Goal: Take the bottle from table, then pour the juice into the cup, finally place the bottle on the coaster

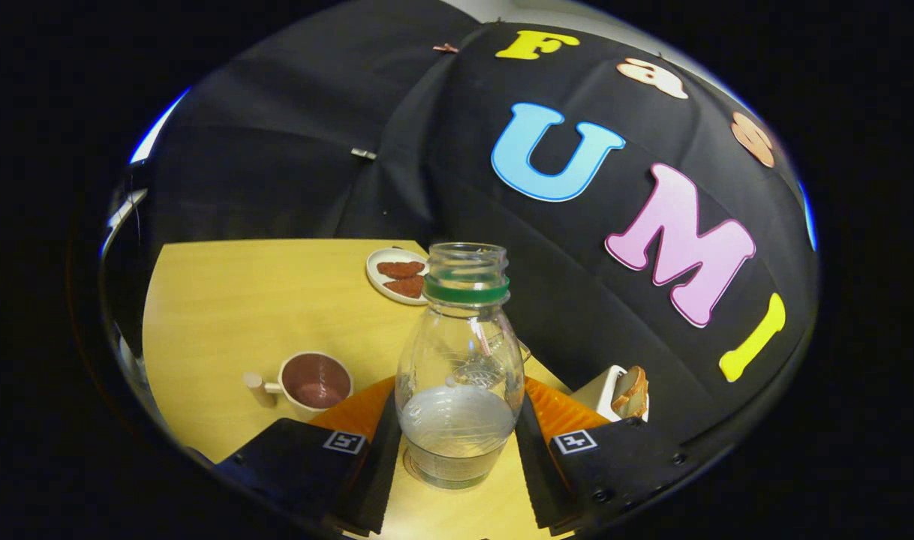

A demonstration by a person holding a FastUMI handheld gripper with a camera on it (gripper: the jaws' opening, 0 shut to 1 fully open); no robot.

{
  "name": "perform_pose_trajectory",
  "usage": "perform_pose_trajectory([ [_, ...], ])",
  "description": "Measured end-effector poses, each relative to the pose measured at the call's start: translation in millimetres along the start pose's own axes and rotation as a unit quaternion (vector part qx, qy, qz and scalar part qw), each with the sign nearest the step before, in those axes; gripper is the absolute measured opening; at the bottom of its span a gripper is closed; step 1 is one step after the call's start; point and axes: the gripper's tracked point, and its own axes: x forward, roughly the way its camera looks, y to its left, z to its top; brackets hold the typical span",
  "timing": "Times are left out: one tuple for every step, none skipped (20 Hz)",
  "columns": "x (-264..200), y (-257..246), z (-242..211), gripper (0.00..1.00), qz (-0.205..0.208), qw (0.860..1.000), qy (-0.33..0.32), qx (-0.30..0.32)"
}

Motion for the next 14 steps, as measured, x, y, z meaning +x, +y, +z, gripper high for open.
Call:
perform_pose_trajectory([
  [0, -2, -4, 0.75, 0.001, 1.0, 0.0, 0.025],
  [0, -5, -6, 0.75, 0.002, 0.999, -0.004, 0.05],
  [-1, -7, -7, 0.75, 0.004, 0.997, -0.013, 0.077],
  [0, -7, -9, 0.75, 0.007, 0.995, -0.023, 0.099],
  [0, -11, -12, 0.75, 0.005, 0.993, -0.031, 0.116],
  [1, -18, -15, 0.75, -0.001, 0.991, -0.041, 0.128],
  [4, -25, -18, 0.75, -0.01, 0.989, -0.05, 0.138],
  [6, -30, -24, 0.75, -0.018, 0.987, -0.055, 0.149],
  [10, -34, -29, 0.75, -0.026, 0.984, -0.06, 0.164],
  [12, -40, -35, 0.75, -0.036, 0.982, -0.062, 0.177],
  [17, -45, -43, 0.75, -0.045, 0.979, -0.062, 0.19],
  [22, -47, -51, 0.75, -0.052, 0.977, -0.06, 0.2],
  [28, -51, -60, 0.75, -0.06, 0.975, -0.057, 0.205],
  [32, -54, -69, 0.75, -0.064, 0.975, -0.053, 0.207],
])
